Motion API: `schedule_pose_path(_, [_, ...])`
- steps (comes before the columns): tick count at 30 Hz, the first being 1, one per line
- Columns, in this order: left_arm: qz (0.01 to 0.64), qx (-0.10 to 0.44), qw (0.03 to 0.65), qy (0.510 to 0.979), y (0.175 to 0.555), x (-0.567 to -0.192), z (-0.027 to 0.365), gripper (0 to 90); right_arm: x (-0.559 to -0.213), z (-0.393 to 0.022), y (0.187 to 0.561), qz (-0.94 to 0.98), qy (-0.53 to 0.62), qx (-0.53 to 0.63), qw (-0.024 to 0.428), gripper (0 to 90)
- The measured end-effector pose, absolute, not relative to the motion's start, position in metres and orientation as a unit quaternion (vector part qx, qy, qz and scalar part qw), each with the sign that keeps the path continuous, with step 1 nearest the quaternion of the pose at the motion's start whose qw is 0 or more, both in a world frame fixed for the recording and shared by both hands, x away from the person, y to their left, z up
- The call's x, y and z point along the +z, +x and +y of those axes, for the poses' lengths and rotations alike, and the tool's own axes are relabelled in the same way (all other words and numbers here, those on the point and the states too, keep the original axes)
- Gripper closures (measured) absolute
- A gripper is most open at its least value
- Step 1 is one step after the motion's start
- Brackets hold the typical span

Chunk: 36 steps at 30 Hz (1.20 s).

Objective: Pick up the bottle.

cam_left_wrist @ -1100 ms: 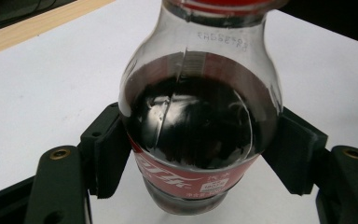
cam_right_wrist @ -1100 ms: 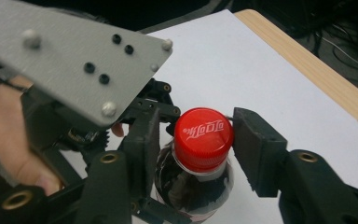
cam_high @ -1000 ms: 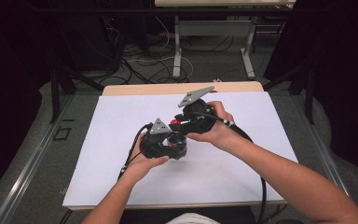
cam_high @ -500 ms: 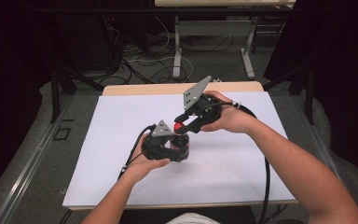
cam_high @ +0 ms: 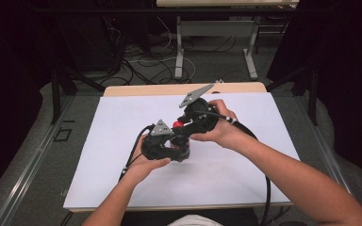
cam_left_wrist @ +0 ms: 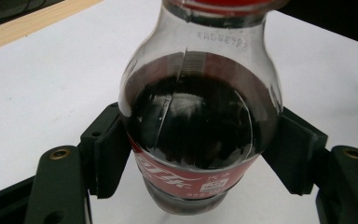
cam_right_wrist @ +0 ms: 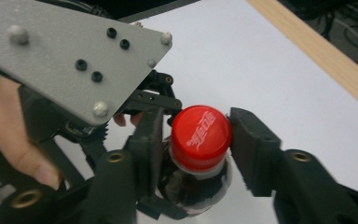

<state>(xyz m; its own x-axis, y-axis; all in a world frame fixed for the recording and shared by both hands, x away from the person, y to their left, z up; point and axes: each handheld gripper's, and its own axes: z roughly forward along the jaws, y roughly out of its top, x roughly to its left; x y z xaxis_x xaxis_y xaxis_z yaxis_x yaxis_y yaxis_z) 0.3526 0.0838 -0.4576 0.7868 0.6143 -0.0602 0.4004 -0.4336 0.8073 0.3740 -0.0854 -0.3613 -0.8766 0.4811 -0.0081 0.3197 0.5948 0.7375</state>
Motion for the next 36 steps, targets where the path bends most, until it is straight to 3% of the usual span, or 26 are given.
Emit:
schedule_pose_path(13, [0.289, 0.118, 0.433, 0.846, 0.351, -0.46, 0.08, 30.4, -0.356, -0.094, 0.414, 0.932, -0.031, 0.36, 0.02, 60.3])
schedule_pose_path(16, [0.296, 0.116, 0.437, 0.842, 0.352, -0.46, 0.082, 30.4, -0.356, -0.093, 0.412, 0.931, -0.006, 0.363, 0.039, 47.1])
schedule_pose_path(19, [0.296, 0.124, 0.434, 0.842, 0.353, -0.458, 0.084, 30.4, -0.354, -0.092, 0.404, 0.925, 0.063, 0.372, 0.053, 42.9])
schedule_pose_path(26, [0.303, 0.125, 0.434, 0.839, 0.354, -0.458, 0.085, 30.4, -0.352, -0.084, 0.383, 0.908, 0.204, 0.358, 0.078, 50.1])
schedule_pose_path(29, [0.303, 0.122, 0.435, 0.839, 0.353, -0.458, 0.085, 30.4, -0.353, -0.08, 0.38, 0.907, 0.219, 0.349, 0.089, 60.1])
schedule_pose_path(36, [0.297, 0.123, 0.434, 0.842, 0.353, -0.459, 0.084, 30.4, -0.351, -0.081, 0.396, 0.938, 0.084, 0.331, 0.062, 60.6])
